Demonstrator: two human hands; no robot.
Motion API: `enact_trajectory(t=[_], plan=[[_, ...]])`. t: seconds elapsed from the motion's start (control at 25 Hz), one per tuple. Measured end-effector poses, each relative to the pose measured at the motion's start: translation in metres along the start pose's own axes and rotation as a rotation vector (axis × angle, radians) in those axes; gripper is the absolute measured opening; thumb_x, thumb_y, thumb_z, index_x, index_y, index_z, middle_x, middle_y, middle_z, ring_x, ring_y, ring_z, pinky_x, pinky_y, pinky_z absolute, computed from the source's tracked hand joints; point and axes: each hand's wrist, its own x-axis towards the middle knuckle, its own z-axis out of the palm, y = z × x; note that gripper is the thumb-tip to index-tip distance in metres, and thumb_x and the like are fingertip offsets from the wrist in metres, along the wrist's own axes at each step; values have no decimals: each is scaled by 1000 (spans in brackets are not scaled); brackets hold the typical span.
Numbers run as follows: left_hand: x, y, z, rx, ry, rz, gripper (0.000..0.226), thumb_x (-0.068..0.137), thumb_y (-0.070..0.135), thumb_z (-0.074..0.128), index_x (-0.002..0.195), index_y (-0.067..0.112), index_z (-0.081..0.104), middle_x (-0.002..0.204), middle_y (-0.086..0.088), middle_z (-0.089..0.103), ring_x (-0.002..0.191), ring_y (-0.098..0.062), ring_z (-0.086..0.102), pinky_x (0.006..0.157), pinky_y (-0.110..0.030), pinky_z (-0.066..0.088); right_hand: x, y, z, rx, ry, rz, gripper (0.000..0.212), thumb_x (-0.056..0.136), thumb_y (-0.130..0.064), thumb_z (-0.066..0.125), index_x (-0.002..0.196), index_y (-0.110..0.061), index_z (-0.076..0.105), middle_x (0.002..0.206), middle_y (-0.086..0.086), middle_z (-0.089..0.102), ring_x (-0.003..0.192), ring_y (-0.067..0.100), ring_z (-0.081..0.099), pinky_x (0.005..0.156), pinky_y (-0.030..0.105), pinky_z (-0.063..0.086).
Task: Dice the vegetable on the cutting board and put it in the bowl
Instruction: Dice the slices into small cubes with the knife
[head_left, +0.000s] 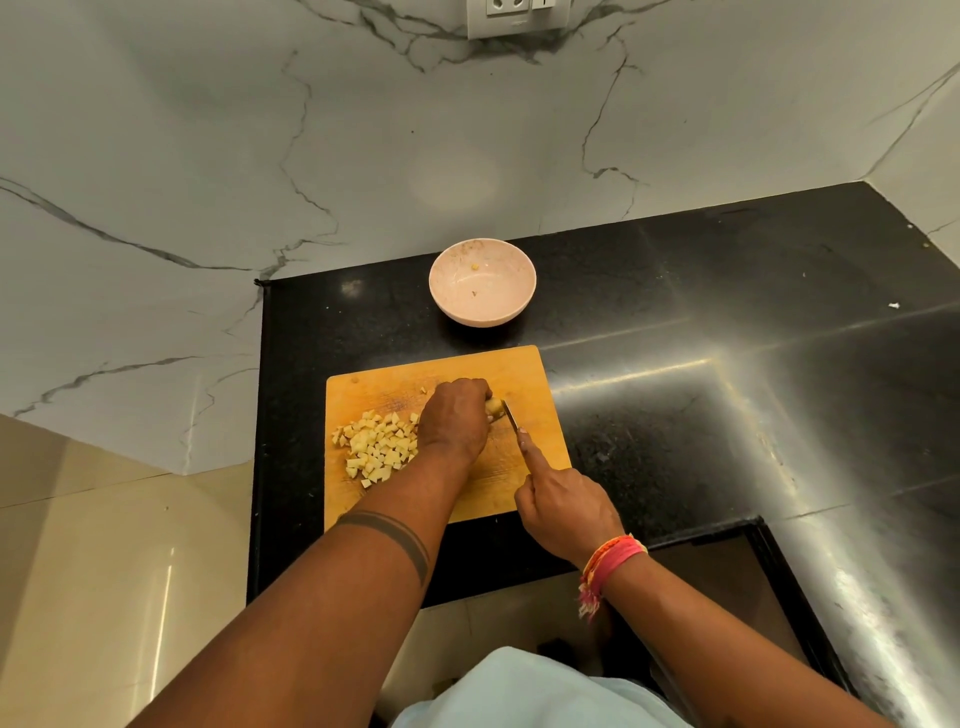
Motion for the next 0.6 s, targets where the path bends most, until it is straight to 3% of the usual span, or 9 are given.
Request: enact_trajectory(t=[0.4,0.6], plan=[[0,-1,2,16,3,2,30,96,17,67,125,24,68,113,-5,70,103,-26,62,83,-41,58,-22,8,3,29,2,22,68,103,-35,32,161,-33,-3,66,0,59,53,16,55,47,31,39],[-3,-4,5,35,32,26,25,99,18,63,122,25,68,106,-3,71,100,-23,60,80,-41,58,3,-7,-5,41,41,-7,69,101,-34,33,161,-32,-1,67,2,58,55,21,56,54,36,49]])
